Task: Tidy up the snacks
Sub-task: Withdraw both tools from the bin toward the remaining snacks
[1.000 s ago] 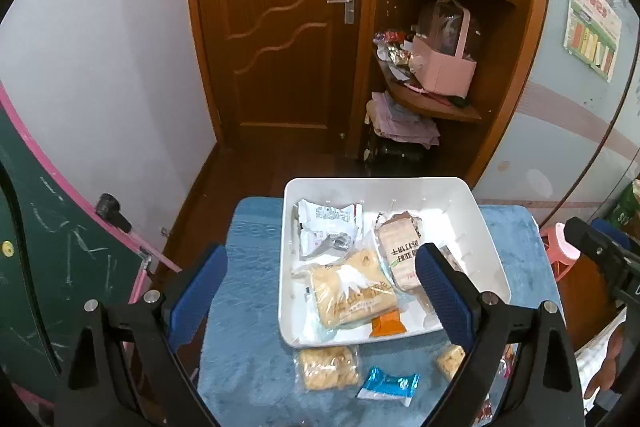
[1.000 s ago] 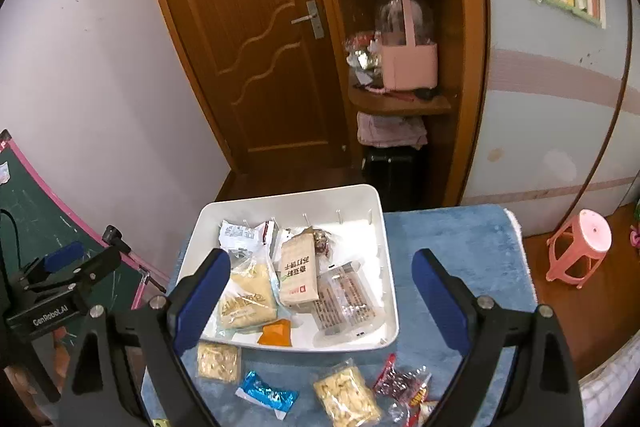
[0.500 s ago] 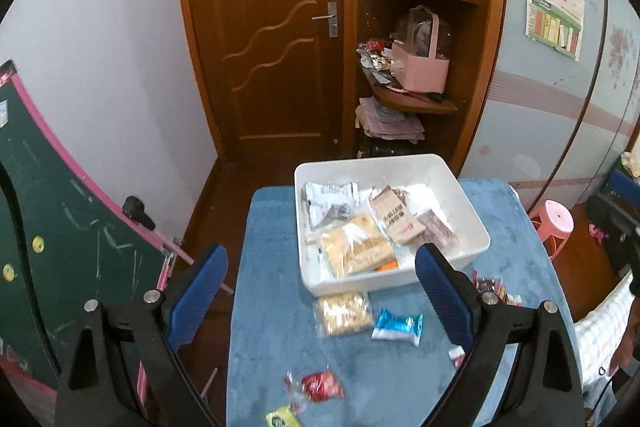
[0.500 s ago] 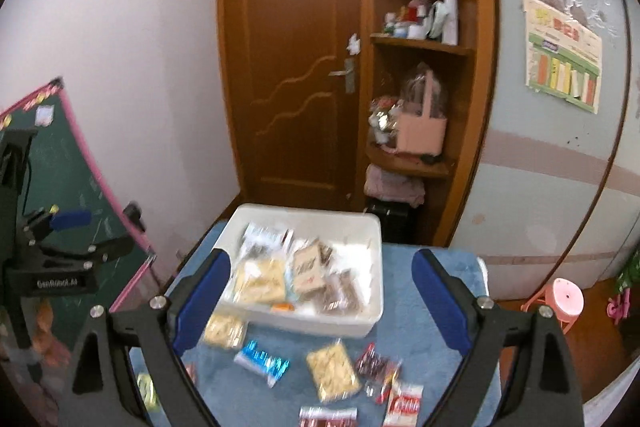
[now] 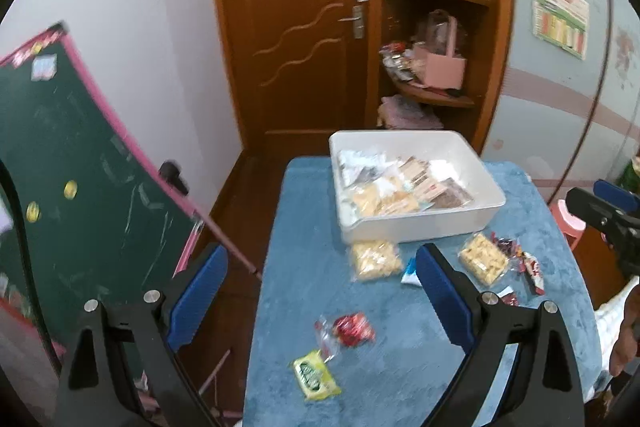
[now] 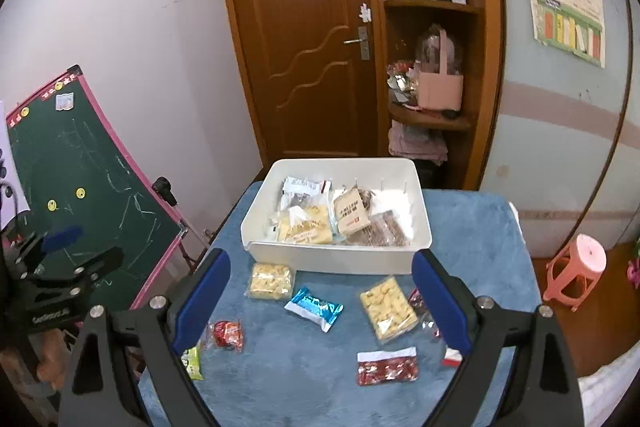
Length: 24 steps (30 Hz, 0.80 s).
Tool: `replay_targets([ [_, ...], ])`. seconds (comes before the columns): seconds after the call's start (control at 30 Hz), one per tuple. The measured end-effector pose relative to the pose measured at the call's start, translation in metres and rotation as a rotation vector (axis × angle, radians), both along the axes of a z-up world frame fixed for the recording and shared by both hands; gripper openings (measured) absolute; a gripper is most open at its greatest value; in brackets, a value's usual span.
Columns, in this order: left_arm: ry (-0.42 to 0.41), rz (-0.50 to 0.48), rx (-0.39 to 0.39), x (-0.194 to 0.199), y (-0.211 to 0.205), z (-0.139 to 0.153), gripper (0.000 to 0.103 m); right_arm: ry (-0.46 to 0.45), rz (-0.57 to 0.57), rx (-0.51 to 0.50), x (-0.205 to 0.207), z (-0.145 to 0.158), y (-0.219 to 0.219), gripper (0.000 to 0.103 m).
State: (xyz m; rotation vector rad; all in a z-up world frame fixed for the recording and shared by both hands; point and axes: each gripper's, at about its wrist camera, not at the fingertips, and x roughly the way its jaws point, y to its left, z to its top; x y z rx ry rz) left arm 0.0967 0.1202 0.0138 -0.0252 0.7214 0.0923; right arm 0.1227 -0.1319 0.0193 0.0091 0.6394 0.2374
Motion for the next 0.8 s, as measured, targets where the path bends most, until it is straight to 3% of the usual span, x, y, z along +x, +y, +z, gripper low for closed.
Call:
replay_targets([
  [0.23,0.032,0.063,0.005,-0.024,0.022,-0.041,0.095,-0.021,0.006,-0.018,-0.005,-0.025,0.026,0.093],
  [0.53,0.162,0.124,-0.061,-0.028,0.038,-0.123,0.095,0.059,0.075,-0.013,0.003,-0.069,0.061,0.093],
  [0.8,0.244,0.154,-0.111,-0.026,0.046,-0.176,0.095,0.123,0.13,-0.052,0.012,-0.107,0.091,0.093],
])
